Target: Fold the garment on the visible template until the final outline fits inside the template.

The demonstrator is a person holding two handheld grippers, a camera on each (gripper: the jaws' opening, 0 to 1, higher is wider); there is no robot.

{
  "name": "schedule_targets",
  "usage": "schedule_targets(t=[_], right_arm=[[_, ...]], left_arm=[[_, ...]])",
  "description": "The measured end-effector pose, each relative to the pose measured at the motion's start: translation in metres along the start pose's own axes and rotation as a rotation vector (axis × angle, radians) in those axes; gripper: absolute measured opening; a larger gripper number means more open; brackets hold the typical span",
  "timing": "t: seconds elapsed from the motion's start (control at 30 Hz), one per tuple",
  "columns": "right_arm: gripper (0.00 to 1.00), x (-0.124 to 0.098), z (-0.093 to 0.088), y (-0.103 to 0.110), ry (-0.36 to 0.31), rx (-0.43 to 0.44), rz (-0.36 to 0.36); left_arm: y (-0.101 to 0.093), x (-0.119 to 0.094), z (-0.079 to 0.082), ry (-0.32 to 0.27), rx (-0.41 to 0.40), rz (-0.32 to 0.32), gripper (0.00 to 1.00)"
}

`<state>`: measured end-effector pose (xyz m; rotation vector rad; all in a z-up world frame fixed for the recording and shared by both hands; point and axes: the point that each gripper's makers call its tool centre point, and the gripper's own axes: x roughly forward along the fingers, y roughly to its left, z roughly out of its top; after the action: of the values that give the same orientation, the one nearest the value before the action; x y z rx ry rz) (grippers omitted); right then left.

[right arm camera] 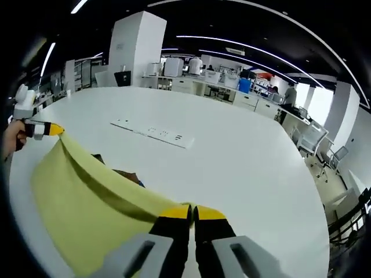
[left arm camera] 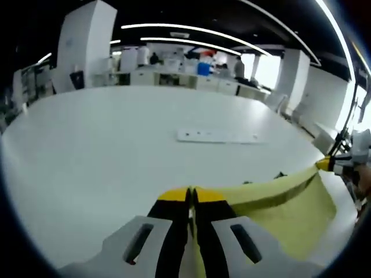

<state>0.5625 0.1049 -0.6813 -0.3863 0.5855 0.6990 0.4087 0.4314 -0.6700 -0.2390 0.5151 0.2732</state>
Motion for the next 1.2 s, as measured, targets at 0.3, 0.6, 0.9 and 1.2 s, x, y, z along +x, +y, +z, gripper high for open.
schedule_targets(t=[0.3,0.6,0.9,1.2], right_arm=[[0.00,0.017,-0.013,0.002,0.031,0.013,0.013],[0.00,0.027,-0.026,0.003,0.069,0.006,0.014],[0.00,0.030,-0.029,0.004,0.085,0.007,0.029],[0.13,0.015,-0.027,0.001,0.085,0.005,0.051]], left_arm=[[0.009,0.015,-0.016,0.033,-0.048,-0.004,0.00],[0.013,0.025,-0.031,0.080,-0.033,0.016,0.00],[0.013,0.028,-0.033,0.091,0.018,0.016,0.01],[0.010,0.019,-0.030,0.097,0.138,-0.063,0.17]])
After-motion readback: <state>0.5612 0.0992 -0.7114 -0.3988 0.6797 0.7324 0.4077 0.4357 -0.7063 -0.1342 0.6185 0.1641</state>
